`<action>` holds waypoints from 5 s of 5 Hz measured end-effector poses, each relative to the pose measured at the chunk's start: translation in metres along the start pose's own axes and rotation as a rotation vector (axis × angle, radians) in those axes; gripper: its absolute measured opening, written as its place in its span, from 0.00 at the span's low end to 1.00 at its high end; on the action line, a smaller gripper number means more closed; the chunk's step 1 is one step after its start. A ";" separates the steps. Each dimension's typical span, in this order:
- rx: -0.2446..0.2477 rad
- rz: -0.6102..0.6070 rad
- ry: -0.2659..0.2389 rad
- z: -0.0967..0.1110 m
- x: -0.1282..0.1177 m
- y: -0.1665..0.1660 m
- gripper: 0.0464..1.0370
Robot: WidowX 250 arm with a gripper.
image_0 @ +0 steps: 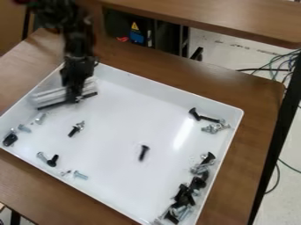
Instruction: Sweep into pile
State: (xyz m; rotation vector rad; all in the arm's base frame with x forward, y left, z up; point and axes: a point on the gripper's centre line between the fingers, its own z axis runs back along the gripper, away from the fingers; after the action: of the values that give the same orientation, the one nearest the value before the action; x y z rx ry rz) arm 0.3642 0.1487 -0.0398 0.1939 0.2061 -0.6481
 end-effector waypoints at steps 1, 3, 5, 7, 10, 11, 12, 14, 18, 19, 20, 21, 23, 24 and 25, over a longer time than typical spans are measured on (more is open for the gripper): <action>-0.004 0.004 0.000 -0.005 -0.004 0.009 0.32; -0.035 0.054 -0.046 -0.014 -0.029 -0.027 0.32; -0.021 0.155 -0.138 -0.016 -0.055 -0.082 0.32; -0.082 0.505 -0.181 -0.013 -0.022 -0.113 0.32; -0.314 0.681 -0.303 0.023 0.074 -0.207 0.32; -0.371 0.688 -0.326 0.032 0.090 -0.238 0.32; -0.405 0.674 -0.311 0.038 0.104 -0.266 0.32; -0.328 0.659 -0.265 0.042 0.109 -0.278 0.32; -0.198 1.064 -0.067 0.015 0.000 -0.128 0.32; -0.198 1.157 -0.029 -0.001 -0.033 -0.091 0.32; -0.194 1.313 -0.005 -0.014 -0.064 -0.065 0.32; -0.209 1.411 0.016 -0.024 -0.085 -0.045 0.32; -0.168 1.448 0.049 -0.031 -0.093 -0.028 0.32; -0.156 1.369 0.093 -0.032 -0.085 -0.014 0.32; -0.084 1.192 0.055 -0.026 -0.060 0.013 0.32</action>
State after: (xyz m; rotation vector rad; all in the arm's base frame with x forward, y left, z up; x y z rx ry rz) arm 0.3219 0.1999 -0.0483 0.2158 0.1355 0.5499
